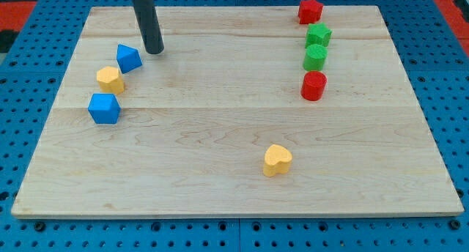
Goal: Move the yellow heart to the bottom of blue cube
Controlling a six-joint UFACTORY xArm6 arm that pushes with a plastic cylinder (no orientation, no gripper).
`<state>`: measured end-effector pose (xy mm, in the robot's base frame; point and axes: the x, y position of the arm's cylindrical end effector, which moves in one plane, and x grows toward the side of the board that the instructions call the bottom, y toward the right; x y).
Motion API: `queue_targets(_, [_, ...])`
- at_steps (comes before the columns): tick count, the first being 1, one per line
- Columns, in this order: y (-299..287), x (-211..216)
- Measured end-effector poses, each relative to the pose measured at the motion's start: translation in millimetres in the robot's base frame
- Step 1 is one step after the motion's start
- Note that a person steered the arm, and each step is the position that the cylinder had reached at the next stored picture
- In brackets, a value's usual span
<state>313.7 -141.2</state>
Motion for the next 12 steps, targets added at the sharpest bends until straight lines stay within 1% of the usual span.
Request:
queue_targets(1, [-11,23])
queue_targets(2, [-41,27])
queue_targets(3, [-56,27])
queue_targets(4, [-22,32])
queue_targets(5, [68,53])
queue_targets(6, [131,105])
queue_targets(7, [180,158])
queue_targets(8, [252,171])
queue_targets(9, [254,220])
queue_targets(10, [224,234])
queue_targets(12, [114,234])
